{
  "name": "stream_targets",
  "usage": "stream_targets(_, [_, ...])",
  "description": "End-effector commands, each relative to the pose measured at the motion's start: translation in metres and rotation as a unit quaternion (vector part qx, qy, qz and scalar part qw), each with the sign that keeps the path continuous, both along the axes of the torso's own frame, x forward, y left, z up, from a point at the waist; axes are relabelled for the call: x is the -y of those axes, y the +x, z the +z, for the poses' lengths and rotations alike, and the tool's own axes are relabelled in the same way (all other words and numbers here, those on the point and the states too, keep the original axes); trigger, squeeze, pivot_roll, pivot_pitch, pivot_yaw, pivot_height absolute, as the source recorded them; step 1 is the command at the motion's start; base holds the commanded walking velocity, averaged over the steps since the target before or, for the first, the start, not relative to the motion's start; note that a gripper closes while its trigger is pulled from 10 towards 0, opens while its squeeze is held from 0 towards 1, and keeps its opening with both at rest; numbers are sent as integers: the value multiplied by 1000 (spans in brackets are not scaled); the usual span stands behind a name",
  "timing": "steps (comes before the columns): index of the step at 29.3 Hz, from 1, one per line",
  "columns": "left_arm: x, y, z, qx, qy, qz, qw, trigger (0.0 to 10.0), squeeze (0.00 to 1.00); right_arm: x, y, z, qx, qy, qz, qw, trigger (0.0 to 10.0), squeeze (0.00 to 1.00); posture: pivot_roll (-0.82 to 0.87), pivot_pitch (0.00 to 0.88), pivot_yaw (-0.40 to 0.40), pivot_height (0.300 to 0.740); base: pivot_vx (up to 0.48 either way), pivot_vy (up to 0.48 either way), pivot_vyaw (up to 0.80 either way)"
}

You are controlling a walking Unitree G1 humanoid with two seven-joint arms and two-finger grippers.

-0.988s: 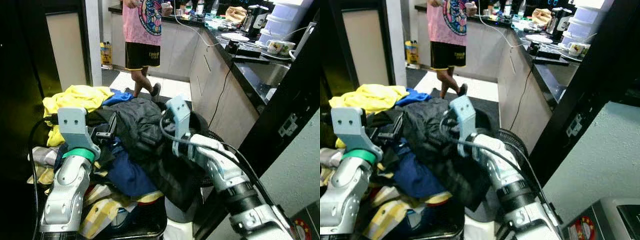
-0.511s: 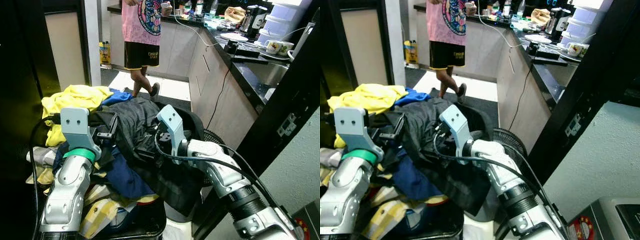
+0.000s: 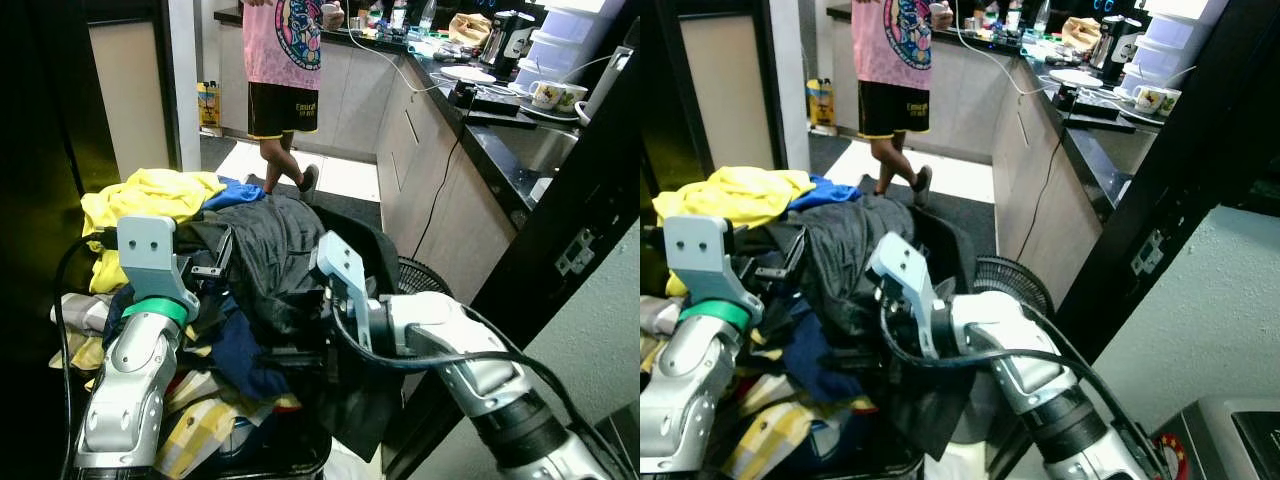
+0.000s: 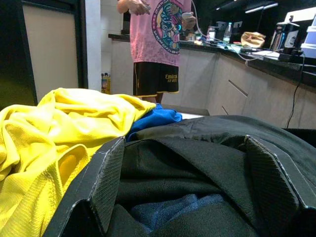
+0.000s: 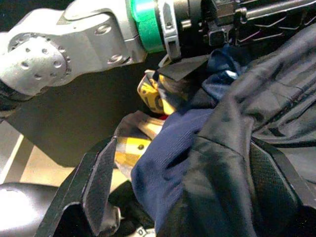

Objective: Clothes washing

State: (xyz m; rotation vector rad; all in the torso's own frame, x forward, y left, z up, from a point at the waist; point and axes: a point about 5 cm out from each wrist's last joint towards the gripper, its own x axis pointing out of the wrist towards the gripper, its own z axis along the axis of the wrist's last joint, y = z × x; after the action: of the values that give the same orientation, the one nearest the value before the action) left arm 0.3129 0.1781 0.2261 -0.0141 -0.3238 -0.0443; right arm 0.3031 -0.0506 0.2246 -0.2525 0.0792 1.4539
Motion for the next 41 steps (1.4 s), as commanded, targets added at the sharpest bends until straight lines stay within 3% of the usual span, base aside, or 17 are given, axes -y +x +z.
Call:
stream_targets(1, [3, 0, -7, -18, 4, -5, 1000, 10000, 0, 1, -4, -2, -9, 1, 13, 1000, 10000, 0, 5, 23, -106, 740, 0, 0, 0])
stream_targets(12, [3, -1, -6, -19, -8, -14, 1000, 10000, 0, 37, -9, -5, -15, 26, -79, 996, 10000, 0, -11, 25, -83, 740, 0, 0, 0])
stream_targets(18, [6, 0, -6, -21, -11, -22, 999, 10000, 0, 39, 12, -7, -4, 42, -170, 985, 10000, 0, -7, 27, -83, 740, 0, 0, 0])
stream_targets(19, [7, 0, -7, -22, -10, -23, 999, 10000, 0, 39, 20, -7, 1, 48, -199, 979, 4549, 0, -5, 28, -87, 740, 0, 0, 0])
stream_targets(21, [7, 0, -7, -22, -10, -23, 999, 10000, 0, 39, 20, -7, 1, 48, -199, 979, 4549, 0, -5, 28, -87, 740, 0, 0, 0])
stream_targets(22, [7, 0, -7, -23, -8, -22, 999, 10000, 0, 40, 25, -6, 1, 52, -216, 975, 1294, 0, -2, 29, -90, 740, 0, 0, 0])
stream_targets(24, [7, 0, -7, -23, -6, -21, 999, 10000, 0, 39, 27, -5, 2, 55, -223, 973, 1686, 0, -1, 29, -91, 740, 0, 0, 0])
stream_targets(25, [8, 0, -7, -23, -6, -21, 999, 10000, 0, 39, 28, -5, 3, 56, -224, 973, 235, 0, -3, 28, -92, 740, 0, 0, 0])
stream_targets(27, [9, 1, -7, -24, -4, -21, 999, 10000, 0, 38, 28, -4, 4, 55, -223, 973, 0, 0, -3, 28, -92, 740, 0, 0, 0])
stream_targets(34, [7, 1, -7, -23, 0, -20, 1000, 10000, 0, 37, 29, 5, 18, 76, -233, 969, 0, 0, -2, 13, -90, 740, 0, 0, 0])
stream_targets(41, [6, 1, -6, -21, 1, -18, 1000, 10000, 0, 38, 35, 29, 36, 133, -251, 958, 0, 0, -2, 2, -93, 740, 0, 0, 0])
